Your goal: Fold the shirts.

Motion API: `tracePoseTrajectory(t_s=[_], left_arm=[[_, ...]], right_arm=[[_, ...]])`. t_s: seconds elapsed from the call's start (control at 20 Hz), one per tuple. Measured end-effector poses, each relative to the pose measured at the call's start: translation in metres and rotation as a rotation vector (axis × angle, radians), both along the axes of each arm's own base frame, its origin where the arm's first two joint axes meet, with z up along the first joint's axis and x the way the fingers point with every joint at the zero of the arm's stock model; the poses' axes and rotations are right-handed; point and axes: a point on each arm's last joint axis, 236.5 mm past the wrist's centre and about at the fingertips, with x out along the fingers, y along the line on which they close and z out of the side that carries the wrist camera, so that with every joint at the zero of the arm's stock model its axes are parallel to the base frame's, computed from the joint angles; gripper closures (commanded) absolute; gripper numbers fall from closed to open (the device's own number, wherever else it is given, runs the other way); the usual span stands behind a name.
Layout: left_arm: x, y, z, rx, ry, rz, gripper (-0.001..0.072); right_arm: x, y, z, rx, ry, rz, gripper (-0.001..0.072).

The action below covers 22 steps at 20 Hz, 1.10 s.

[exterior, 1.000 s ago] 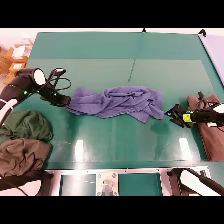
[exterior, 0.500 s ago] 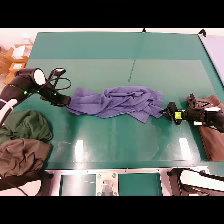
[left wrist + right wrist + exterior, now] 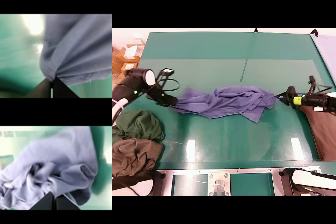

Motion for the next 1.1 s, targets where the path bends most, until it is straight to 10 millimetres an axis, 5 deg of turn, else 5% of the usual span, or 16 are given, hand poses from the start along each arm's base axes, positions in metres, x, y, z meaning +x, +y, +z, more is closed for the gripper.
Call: tracePoseTrajectory(t_s=[0.2, 0.4, 0.5, 0.7, 0.9, 1.1], left_arm=[[-0.011, 0.051, -0.001, 0.014, 0.044, 0.142, 0.0685], [-0.012, 0.051, -0.002, -0.070, 0.048, 0.182, 0.0676], [-0.005, 0.033, 0.001, -0.170, 0.027, 0.205, 0.0048], [0.005, -0.010, 0.034, -0.387, 0.020, 0.262, 0.0044], [-0.017, -0.040, 0.075, -0.488, 0.050, 0.318, 0.0045], [-0.060, -0.104, 0.052, -0.550, 0.104, 0.344, 0.0046]], right_arm=[[0.008, -0.040, 0.011, -0.079, 0.008, -0.059, 0.0699], [0.006, -0.069, 0.014, -0.111, 0.015, -0.113, 0.0698], [0.004, -0.071, 0.014, -0.114, 0.015, -0.106, 0.0698], [0.003, -0.064, 0.015, -0.116, 0.013, -0.071, 0.0698], [0.002, -0.061, 0.015, -0.126, 0.002, -0.045, 0.0698], [0.002, -0.060, 0.016, -0.133, -0.009, -0.030, 0.0699]])
